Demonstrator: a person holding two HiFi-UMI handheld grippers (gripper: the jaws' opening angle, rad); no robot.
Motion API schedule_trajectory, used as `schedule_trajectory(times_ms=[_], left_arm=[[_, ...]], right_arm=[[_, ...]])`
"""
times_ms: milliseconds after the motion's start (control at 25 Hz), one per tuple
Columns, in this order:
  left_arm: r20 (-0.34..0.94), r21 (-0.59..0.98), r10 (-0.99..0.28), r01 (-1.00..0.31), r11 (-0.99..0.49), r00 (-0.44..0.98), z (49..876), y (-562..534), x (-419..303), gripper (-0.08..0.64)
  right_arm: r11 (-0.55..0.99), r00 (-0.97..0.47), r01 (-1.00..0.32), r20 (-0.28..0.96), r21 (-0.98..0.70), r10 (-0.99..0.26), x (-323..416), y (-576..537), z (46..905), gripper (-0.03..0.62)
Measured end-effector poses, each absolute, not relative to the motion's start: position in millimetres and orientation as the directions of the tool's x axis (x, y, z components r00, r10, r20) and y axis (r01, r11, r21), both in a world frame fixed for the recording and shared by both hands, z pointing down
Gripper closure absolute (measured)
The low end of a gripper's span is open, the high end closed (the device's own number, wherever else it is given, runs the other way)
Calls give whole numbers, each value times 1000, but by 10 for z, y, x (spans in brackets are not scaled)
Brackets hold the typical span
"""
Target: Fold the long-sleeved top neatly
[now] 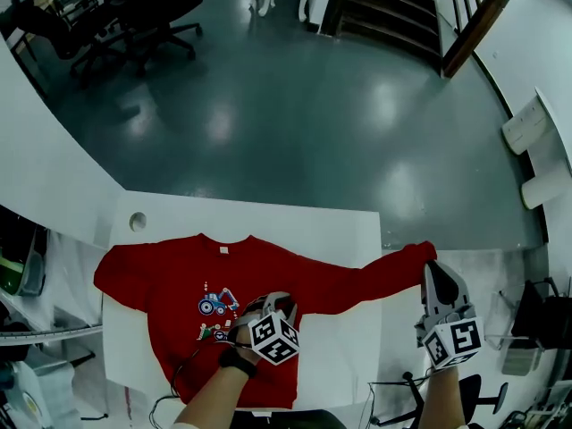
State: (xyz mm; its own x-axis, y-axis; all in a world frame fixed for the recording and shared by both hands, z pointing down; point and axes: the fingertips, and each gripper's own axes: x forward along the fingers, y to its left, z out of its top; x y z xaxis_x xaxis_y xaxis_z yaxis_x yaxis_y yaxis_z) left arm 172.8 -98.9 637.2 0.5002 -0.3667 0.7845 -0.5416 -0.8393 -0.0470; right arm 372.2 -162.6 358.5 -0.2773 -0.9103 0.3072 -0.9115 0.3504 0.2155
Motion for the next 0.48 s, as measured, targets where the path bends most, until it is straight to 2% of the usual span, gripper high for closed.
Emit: schedule_trajectory(times_ms=[480], left_arm=[[778,-41,-464,-703,-710,424,6181,-979,539,492]], right_arm=[[499,-434,-826,267,263,-860,2484,-1827,3312,568]])
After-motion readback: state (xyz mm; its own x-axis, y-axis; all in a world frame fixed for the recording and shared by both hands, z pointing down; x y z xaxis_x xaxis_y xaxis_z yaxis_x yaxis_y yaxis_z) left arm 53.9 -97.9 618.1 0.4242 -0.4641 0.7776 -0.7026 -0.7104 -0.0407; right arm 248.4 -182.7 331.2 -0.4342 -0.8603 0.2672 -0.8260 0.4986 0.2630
